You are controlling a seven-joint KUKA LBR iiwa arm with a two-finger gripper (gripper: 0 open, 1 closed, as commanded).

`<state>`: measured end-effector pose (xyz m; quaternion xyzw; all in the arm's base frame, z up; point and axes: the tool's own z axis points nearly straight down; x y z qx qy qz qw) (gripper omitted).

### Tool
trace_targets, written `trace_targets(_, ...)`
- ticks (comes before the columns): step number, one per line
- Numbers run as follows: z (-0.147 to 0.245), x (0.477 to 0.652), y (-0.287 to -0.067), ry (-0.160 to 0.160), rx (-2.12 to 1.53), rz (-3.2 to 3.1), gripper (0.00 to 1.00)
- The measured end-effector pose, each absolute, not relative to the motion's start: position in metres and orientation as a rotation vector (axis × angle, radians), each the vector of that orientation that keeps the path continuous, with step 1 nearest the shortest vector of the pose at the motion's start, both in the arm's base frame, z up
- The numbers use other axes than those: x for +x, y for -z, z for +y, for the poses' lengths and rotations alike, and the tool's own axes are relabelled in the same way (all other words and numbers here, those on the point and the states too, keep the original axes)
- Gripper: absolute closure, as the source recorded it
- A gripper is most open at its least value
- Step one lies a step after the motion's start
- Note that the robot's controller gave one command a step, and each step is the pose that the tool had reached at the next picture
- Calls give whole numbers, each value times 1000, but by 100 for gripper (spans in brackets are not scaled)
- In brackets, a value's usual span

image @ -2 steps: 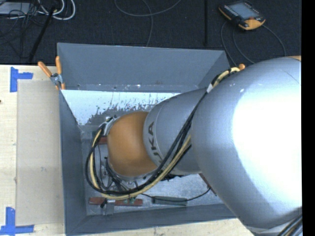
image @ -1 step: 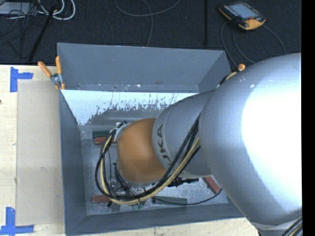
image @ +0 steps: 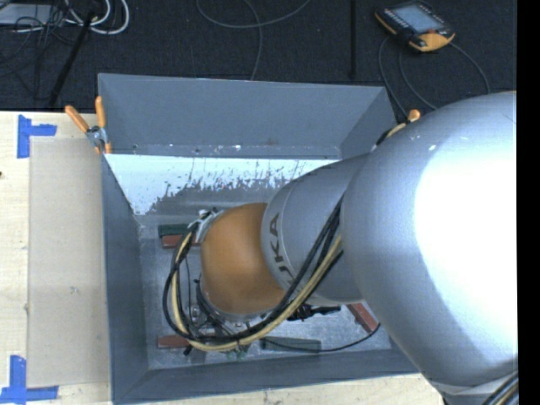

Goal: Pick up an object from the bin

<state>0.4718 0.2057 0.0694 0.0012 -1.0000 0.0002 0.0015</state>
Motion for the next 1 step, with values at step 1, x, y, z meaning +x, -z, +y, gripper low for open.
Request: trace_targets(1,205,471,-72,-1,2,-3137,100)
